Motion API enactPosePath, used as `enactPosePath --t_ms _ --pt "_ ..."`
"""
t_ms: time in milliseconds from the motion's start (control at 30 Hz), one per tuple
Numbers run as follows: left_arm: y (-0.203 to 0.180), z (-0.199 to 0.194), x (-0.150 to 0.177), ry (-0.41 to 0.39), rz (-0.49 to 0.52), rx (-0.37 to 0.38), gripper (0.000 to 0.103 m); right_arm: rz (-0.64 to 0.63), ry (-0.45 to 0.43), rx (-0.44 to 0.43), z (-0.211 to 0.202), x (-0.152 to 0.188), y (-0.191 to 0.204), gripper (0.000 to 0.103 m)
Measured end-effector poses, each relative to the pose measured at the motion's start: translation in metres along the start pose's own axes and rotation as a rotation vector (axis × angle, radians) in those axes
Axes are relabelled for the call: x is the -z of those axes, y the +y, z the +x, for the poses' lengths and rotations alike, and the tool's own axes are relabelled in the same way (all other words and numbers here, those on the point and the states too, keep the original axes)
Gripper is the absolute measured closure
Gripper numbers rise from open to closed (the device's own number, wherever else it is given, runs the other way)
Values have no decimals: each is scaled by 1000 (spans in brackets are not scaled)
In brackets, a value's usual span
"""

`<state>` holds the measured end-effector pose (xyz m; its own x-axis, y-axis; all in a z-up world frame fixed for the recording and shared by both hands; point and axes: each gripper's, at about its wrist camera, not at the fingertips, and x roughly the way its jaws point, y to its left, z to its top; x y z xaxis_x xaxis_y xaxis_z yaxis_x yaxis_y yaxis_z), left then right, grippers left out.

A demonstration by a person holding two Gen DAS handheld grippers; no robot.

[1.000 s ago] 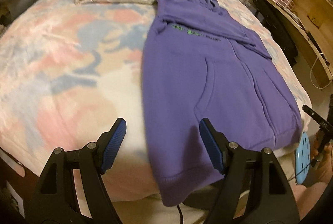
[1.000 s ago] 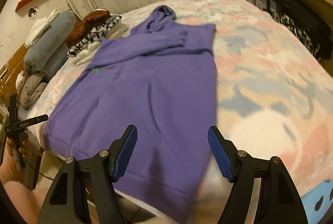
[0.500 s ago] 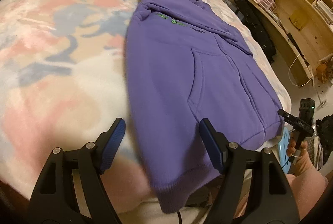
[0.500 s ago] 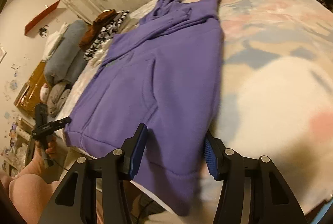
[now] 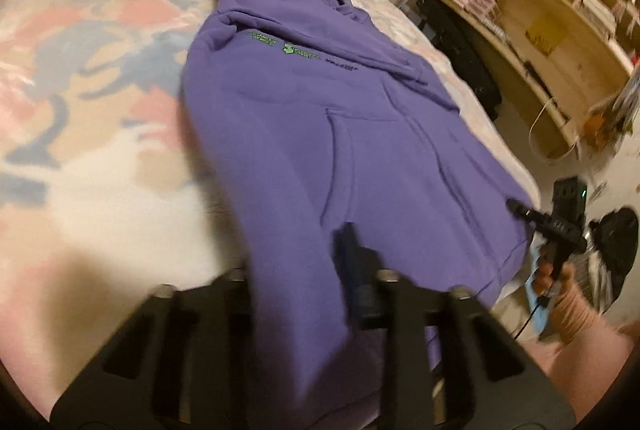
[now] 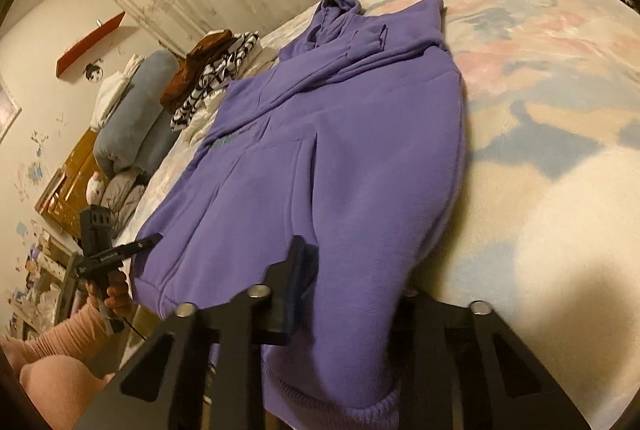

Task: Fold large clothes
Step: 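Grasp the ribbed hoodie hem with both grippers, then lift the held hem and fold it toward the hood, then open both grippers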

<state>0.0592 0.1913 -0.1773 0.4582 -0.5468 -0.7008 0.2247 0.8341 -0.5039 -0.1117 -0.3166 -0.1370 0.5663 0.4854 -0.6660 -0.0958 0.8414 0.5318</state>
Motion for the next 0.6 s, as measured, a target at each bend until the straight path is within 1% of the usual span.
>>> enactPosePath --t_ms 67,100,200,300,467,600 --pt "-6 -1 1 -23 8 -35 90 4 -16 1 0 -2 4 92" --pt "-9 -2 1 -30 6 -45 90 2 -26 4 -1 -2 7 93" --pt "-15 -14 0 -66 -10 -56 92 -10 -69 11 -11 -3 14 94" --pt "-19 -26 -3 -92 -21 -55 93 -30 -91 17 -22 -7 22 95" --pt "-29 -43 0 -102 -4 -65 93 -67 -105 17 -39 -6 33 95" --pt "-35 -59 11 -81 0 -63 93 -91 -104 6 -57 -2 39 95"
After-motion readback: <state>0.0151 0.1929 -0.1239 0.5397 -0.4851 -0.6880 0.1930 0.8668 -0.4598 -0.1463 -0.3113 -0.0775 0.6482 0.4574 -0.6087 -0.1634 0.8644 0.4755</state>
